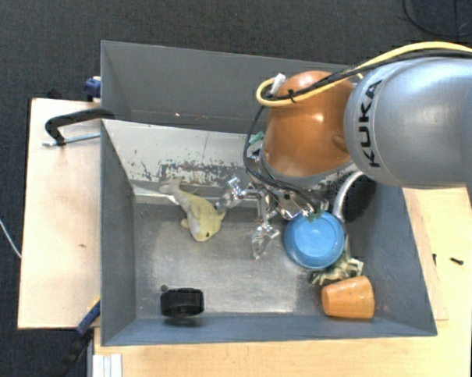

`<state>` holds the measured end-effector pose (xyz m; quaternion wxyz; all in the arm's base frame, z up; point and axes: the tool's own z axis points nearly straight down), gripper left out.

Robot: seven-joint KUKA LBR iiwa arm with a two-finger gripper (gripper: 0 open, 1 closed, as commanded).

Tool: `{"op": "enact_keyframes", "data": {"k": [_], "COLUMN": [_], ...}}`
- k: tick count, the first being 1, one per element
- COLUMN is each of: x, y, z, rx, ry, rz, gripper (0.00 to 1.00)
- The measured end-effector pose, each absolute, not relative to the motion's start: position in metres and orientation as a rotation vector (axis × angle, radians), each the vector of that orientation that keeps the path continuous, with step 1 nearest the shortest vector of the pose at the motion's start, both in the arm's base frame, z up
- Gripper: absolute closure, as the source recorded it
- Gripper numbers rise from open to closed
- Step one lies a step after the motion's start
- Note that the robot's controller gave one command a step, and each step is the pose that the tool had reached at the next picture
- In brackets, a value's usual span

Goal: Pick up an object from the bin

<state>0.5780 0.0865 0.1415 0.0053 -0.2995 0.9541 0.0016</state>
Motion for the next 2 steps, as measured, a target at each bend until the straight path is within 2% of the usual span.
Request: {"op": "enact_keyframes", "data": {"k": [1, 2], "x": [0.572, 0.601], "y": [0.141, 0.132], "z": [0.09, 0.076], "rx": [-1.052, -0.799], "ry": [2.957, 3.036], "rz": [0.003, 0.013], "gripper": [0.0, 0.0]}}
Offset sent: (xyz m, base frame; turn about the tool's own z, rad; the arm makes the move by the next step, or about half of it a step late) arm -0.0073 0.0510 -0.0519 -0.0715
